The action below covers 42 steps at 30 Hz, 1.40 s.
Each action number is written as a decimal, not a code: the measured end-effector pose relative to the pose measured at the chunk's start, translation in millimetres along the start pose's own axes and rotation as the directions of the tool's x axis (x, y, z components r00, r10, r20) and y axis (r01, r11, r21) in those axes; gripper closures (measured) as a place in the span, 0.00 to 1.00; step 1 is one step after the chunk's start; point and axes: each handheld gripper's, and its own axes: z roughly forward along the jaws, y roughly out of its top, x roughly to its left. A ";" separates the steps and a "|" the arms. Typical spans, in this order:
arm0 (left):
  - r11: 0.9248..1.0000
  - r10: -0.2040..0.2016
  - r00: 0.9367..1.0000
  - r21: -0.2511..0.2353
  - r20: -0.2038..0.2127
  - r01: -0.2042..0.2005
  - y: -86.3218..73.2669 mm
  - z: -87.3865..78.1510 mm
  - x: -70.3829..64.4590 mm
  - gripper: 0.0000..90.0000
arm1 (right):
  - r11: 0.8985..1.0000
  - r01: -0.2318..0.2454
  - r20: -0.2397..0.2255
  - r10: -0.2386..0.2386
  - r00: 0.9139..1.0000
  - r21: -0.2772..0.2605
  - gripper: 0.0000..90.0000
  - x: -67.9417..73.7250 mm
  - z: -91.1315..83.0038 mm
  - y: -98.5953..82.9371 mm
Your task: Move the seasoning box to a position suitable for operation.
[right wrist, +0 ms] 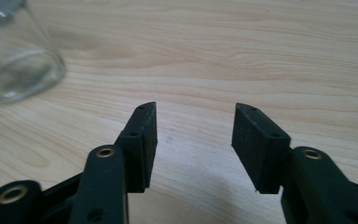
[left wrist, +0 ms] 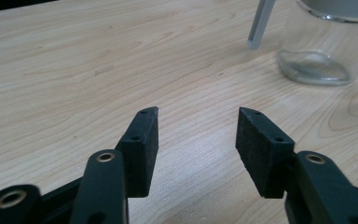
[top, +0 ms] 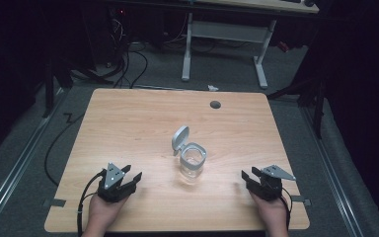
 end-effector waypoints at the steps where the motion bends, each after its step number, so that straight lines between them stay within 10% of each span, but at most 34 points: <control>1: 1.000 -0.004 1.000 0.000 0.004 0.004 0.4 -0.1 0.6 0.52 | 1.000 0.008 -0.007 -0.008 1.000 -0.003 0.61 1.6 -0.1 0.2; 17: 0.999 -0.044 0.999 0.002 0.017 0.044 5.1 -5.8 9.8 0.41 | 0.993 0.119 -0.046 -0.120 0.992 -0.022 0.78 41.2 11.7 19.3; 24: 0.998 -0.057 0.998 0.020 -0.008 0.057 3.3 -12.3 13.6 0.42 | 0.987 0.159 -0.098 -0.159 0.982 -0.005 1.00 55.9 36.5 30.3; 42: 0.999 -0.029 0.999 0.022 -0.021 0.029 -0.8 -10.5 8.9 0.44 | 0.987 0.157 -0.127 -0.158 0.979 -0.015 1.00 69.4 67.0 50.2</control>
